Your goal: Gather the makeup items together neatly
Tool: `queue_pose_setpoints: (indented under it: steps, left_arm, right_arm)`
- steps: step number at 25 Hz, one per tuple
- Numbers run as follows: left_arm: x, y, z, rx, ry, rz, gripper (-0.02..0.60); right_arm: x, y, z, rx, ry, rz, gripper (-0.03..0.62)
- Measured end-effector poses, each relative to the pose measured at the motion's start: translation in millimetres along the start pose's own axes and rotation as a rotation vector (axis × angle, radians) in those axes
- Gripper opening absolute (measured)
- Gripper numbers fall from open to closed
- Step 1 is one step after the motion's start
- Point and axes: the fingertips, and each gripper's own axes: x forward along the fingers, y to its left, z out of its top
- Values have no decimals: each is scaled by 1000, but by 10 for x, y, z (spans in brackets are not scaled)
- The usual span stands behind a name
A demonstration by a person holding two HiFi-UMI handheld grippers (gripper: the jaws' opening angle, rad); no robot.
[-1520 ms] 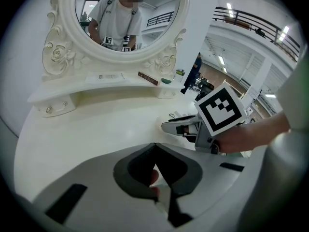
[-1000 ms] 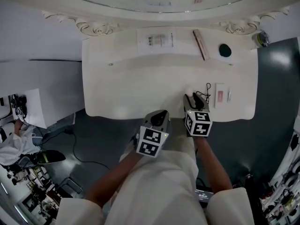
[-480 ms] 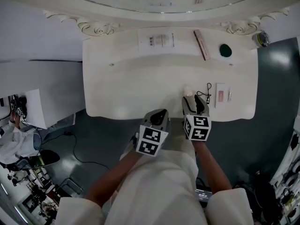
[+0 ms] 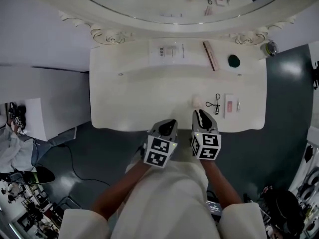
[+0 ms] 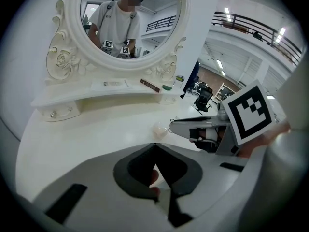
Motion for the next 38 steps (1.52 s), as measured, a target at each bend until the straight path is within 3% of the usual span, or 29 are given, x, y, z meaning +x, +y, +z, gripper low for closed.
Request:
queue_pose_setpoints:
  steps: [4, 13, 18, 26, 32, 38]
  left_arm:
    - [-74, 10, 45, -3, -18, -4, 2]
    - [-252, 230, 164, -10, -61, 11, 2]
    - [-335, 204, 210, -22, -86, 3, 2]
    - [-504, 213, 272, -11, -120, -6, 2]
    - [-663, 315, 363, -69, -162, -2, 2]
    - [-853, 300, 478, -63, -189, -27, 2]
  right_arm:
    - [-111, 57, 26, -14, -11, -5, 28]
    - [-265, 281, 182, -72, -55, 52, 3]
    - [-369, 461, 269, -112, -79, 93, 2]
    - [-481, 627, 416, -92, -123, 133, 0]
    - [-573, 752, 492, -58, -117, 178, 2]
    - [-721, 928, 708, -81, -161, 195, 2]
